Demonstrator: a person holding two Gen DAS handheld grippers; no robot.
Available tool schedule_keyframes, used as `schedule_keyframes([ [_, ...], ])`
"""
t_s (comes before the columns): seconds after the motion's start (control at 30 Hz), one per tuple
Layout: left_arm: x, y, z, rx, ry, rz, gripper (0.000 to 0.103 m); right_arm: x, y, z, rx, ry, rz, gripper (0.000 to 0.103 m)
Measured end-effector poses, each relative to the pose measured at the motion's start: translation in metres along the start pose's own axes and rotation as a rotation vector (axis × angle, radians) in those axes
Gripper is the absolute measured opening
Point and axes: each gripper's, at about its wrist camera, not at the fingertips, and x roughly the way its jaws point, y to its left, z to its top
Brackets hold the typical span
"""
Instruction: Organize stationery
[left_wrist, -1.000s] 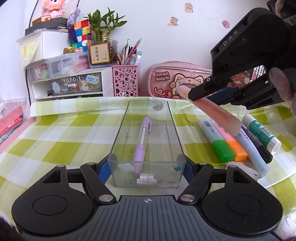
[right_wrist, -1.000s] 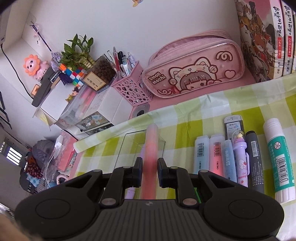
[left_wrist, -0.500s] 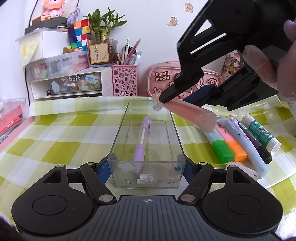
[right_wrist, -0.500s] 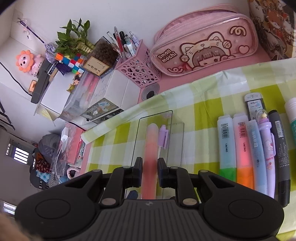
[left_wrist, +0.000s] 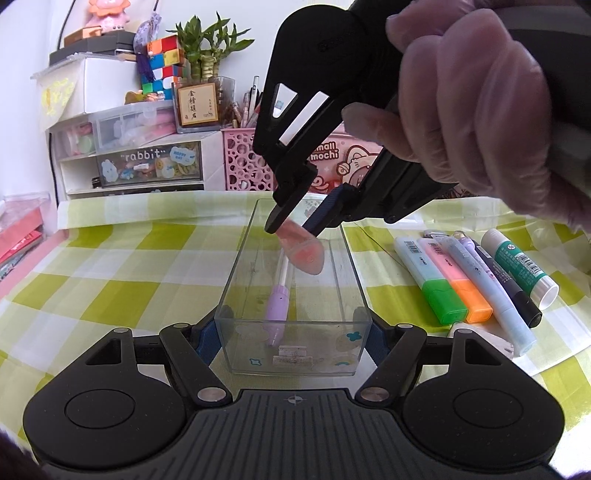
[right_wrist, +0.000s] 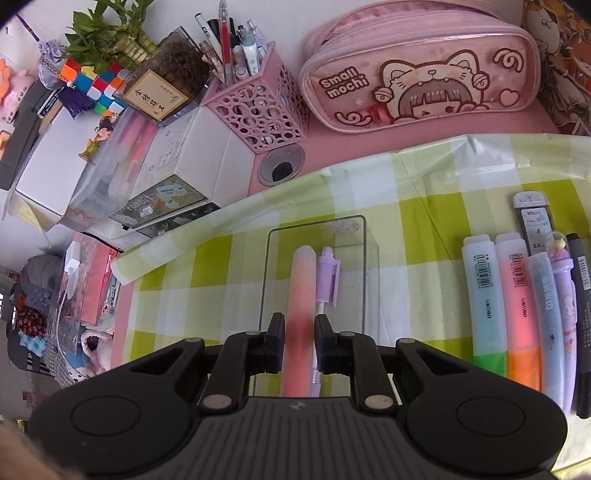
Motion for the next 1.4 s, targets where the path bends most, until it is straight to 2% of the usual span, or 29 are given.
schedule_keyframes([
  [0.33, 0.003, 0.004, 0.001, -0.016, 0.006, -0.012, 0.073, 0.015, 0.001, 0.002, 0.025, 0.017, -0.007, 0.02],
  [0.57, 0.004, 0.005, 0.001, -0.015, 0.006, -0.01, 0.073, 0.018, -0.002, 0.004, 0.034, 0.044, 0.036, 0.021],
  [0.77, 0.004, 0.005, 0.001, -0.014, 0.006, -0.01, 0.073, 0.01, -0.005, 0.003, 0.004, 0.03, 0.052, 0.022],
  [0.93, 0.004, 0.005, 0.002, -0.018, 0.008, -0.014, 0.073, -0.002, -0.008, 0.001, -0.022, 0.013, 0.087, 0.034],
  [1.1, 0.006, 0.006, 0.002, -0.018, 0.012, -0.015, 0.073, -0.031, -0.019, -0.004, -0.09, -0.054, 0.122, 0.046],
  [1.23, 0.009, 0.007, 0.003, -0.019, 0.026, -0.016, 0.073, -0.056, -0.046, -0.012, -0.102, -0.134, 0.142, 0.055],
  [1.4, 0.009, 0.006, 0.002, -0.017, 0.028, -0.013, 0.073, -0.082, -0.081, -0.034, -0.137, -0.268, 0.087, 0.063],
])
